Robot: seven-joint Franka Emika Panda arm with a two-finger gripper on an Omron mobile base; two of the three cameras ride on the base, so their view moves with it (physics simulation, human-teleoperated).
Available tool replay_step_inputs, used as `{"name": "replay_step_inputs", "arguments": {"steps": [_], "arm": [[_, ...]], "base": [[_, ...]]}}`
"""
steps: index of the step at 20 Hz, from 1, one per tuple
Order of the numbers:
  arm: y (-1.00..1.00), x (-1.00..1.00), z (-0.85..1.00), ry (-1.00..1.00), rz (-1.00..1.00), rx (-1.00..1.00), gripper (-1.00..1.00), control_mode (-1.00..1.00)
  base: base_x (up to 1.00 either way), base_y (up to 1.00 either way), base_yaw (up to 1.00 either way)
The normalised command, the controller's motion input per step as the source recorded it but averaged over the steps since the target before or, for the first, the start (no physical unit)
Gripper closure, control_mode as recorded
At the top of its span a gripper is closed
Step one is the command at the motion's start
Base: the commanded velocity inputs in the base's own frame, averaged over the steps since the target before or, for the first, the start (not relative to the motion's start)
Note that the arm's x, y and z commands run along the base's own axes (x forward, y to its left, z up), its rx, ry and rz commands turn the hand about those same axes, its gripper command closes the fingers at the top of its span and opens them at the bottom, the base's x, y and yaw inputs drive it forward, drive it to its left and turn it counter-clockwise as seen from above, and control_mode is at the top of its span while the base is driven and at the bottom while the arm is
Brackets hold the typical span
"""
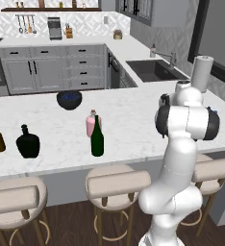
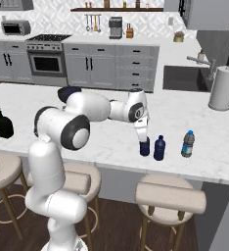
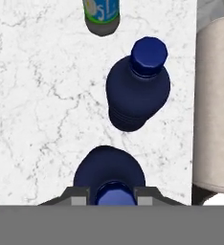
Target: Move the plastic bottles in the middle to the plastics group, and the glass bottles in the middle to the glass group.
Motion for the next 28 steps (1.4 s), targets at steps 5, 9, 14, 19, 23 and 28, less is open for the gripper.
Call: {"name": "replay_step_inputs", "arguments": {"steps": [5, 9, 14, 19, 23, 28], "arm": [[-0.1, 0.2, -0.14, 0.1, -0.1, 0.0, 1.0, -1.0], [-0.19, 0.09, -0.21, 0.08, -0.05, 0.0, 1.0, -1.0], [-0.12, -0.15, -0.31, 0.04, -0.02, 0.0, -1.0, -1.0], [-0.12, -0.22, -0.16, 0.0, 0.0, 0.0, -1.0, -1.0], [0.03, -0.12, 0.13, -0.05, 0.0, 0.02, -1.0, -1.0], [0.13, -0.05, 0.55, -0.12, 0.01, 0.01, -1.0, -1.0]], "base": [[0.0, 0.0, 0.0], [0.0, 0.0, 0.0], [0.0, 0.0, 0.0], [0.0, 0.0, 0.0], [0.0, 0.0, 0.0], [0.0, 0.0, 0.0]]}}
